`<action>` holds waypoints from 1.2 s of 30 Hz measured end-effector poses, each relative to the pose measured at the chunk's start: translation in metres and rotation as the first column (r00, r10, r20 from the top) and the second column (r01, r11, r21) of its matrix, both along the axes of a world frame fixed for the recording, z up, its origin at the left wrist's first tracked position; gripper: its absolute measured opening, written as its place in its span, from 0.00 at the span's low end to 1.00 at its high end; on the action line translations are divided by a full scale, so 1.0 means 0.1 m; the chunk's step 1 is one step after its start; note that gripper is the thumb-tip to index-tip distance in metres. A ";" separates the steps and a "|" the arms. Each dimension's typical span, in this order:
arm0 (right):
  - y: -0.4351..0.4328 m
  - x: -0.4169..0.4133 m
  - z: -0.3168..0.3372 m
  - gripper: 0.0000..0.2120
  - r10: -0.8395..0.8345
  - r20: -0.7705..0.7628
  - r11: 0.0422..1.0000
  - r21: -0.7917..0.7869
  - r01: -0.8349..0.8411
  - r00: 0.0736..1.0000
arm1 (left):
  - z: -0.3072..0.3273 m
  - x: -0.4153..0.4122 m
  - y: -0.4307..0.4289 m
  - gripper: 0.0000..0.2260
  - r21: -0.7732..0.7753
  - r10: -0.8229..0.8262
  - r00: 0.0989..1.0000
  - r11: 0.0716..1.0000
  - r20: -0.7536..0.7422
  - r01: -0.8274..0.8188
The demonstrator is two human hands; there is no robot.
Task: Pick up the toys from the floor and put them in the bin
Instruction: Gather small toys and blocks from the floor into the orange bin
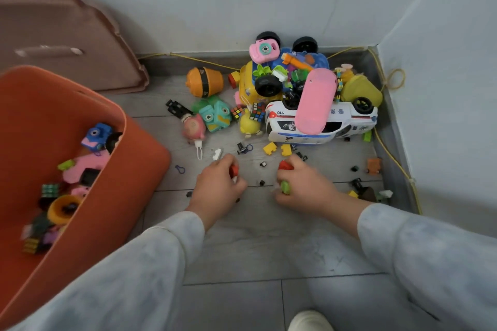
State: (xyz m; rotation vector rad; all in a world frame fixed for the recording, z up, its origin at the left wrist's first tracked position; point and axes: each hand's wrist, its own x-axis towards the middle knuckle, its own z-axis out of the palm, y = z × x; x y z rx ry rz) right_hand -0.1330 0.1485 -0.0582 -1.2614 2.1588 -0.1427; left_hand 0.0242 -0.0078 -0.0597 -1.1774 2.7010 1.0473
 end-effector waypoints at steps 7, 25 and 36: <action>-0.21 0.12 0.48 0.08 -0.081 -0.070 0.967 -0.248 0.061 0.994 | 0.55 0.14 -0.18 0.07 -0.047 0.054 0.995 0.997 -0.082 -0.058; -1.44 0.86 2.53 0.08 -0.022 -0.160 0.867 -0.495 -0.061 0.987 | 2.53 1.01 -1.10 0.10 -0.317 -0.052 0.987 0.949 -0.154 0.001; -2.56 2.04 2.65 0.07 0.082 -0.099 0.858 -0.499 -0.121 0.992 | 2.83 1.96 -1.85 0.08 -0.128 0.282 0.927 0.939 -0.249 -0.320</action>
